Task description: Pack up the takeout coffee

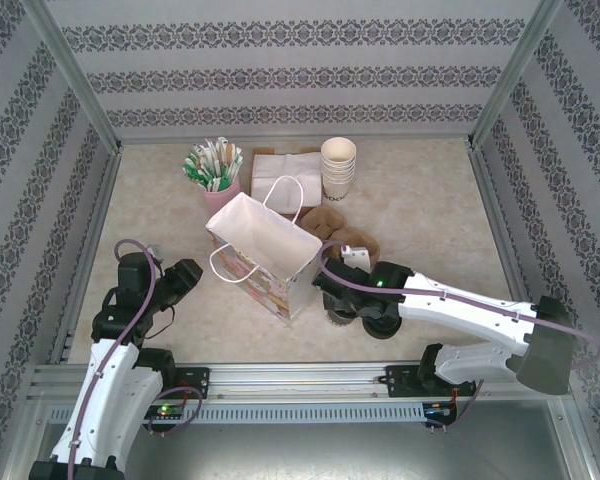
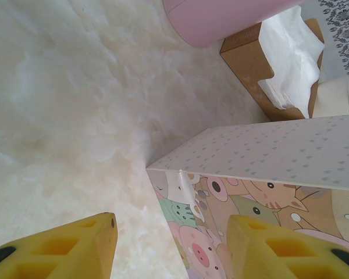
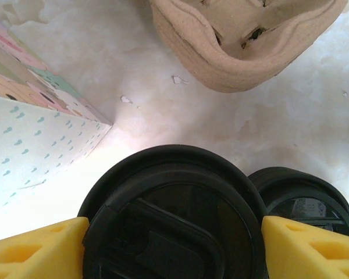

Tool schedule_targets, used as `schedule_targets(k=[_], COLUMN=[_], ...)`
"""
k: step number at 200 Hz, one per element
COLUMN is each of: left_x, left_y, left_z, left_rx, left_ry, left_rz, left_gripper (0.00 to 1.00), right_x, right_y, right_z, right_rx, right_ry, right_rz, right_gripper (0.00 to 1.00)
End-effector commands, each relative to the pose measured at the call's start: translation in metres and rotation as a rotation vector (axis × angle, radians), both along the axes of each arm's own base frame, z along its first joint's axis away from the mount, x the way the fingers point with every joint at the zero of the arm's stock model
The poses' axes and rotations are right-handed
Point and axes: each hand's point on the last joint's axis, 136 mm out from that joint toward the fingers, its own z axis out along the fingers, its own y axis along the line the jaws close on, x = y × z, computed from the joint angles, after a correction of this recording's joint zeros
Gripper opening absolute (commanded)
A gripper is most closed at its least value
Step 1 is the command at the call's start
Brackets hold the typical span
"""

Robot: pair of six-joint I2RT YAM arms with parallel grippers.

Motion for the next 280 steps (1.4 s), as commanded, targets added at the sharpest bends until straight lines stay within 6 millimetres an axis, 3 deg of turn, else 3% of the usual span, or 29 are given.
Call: schedule_targets(k=[1,128,175,195,216,239,280], left_x=[-0.003,-0.003,-0.005,-0.006,-0.006,-0.007,-0.003], left_y=[0.0,0.001,0.001,0.001,0.0,-0.001,-0.003], left_z=[0.002,0.002,0.005,0.006,0.009,0.011,0.02], left_rx=[-0.004,0.003,0.033,0.038,0.043,0.045,0.036], left_ry=[0.005,0.006,0.002,0.002,-0.007,-0.014,-0.047], left_rz=[0.0,-0.005,-0.025,-0.036,-0.049,-0.053,-0.064], left_gripper=[0.53,0.53,0.53,0.55,0.56,0.56,0.57], right_x=[-0.006,-0.001,0.01,0.004,0.0,-0.025,-0.032], right_y=[-0.005,0.004,0.008,0.018,0.014,0.014,0.004], right_z=[0.005,0.027,0.072,0.082,0.079,0.062,0.044], right_rx=[-0.013,-0.001,-0.084,-0.13,-0.184,-0.016,0.135], right_ry=[0.037,0.001,-0.186,-0.268,-0.341,-0.265,-0.143], right_rz=[0.012,0.091,0.454,0.753,0.955,1.178,1.223], right_gripper=[0.76,0.79,0.77,0.75,0.74,0.79,0.8])
